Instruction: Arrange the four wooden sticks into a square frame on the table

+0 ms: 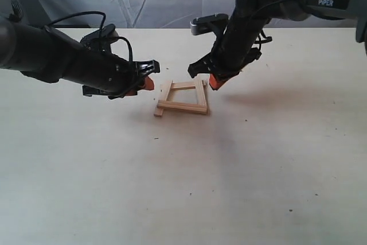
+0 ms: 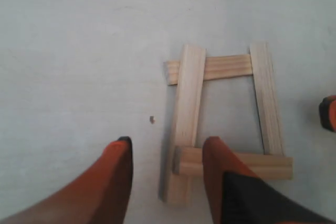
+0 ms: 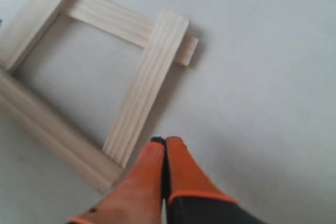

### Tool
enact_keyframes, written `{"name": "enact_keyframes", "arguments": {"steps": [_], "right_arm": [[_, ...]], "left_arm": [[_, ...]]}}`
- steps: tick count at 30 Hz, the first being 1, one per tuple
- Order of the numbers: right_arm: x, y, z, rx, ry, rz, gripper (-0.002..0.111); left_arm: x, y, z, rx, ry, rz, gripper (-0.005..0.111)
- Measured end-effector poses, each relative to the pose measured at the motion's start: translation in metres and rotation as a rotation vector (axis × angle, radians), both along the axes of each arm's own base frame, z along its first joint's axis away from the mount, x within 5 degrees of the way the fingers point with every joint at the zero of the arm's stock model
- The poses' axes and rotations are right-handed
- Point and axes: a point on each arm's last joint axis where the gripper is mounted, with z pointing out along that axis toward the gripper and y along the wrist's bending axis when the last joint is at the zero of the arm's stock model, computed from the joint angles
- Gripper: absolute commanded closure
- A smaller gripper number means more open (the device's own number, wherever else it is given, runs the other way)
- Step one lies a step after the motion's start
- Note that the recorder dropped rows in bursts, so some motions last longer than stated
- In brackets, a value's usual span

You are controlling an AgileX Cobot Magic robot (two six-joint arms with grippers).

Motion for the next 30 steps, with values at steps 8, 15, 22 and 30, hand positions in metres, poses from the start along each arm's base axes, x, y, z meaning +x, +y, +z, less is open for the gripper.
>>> {"name": "enact_keyframes", "arguments": {"steps": [8, 15, 22, 30], "right_arm": [[0.004, 0.001, -0.026, 0.006, 0.042, -0.114, 0.109], [0.002, 0.006, -0.033, 0.046, 0.080, -0.146, 0.109], [-0.001, 0.010, -0.033, 0.063, 0.107, -0.156, 0.109], [-0.002, 0.012, -0.033, 0.079, 0.126, -0.180, 0.109]], "left_arm": [[0.000, -0.004, -0.029, -0.025, 0.084, 0.040, 0.064], [0.000, -0.008, -0.039, -0.091, 0.140, 0.068, 0.064], [-0.001, -0.015, -0.042, -0.182, 0.182, 0.058, 0.064], [-0.003, -0.018, -0.042, -0.222, 0.201, 0.049, 0.064]]}}
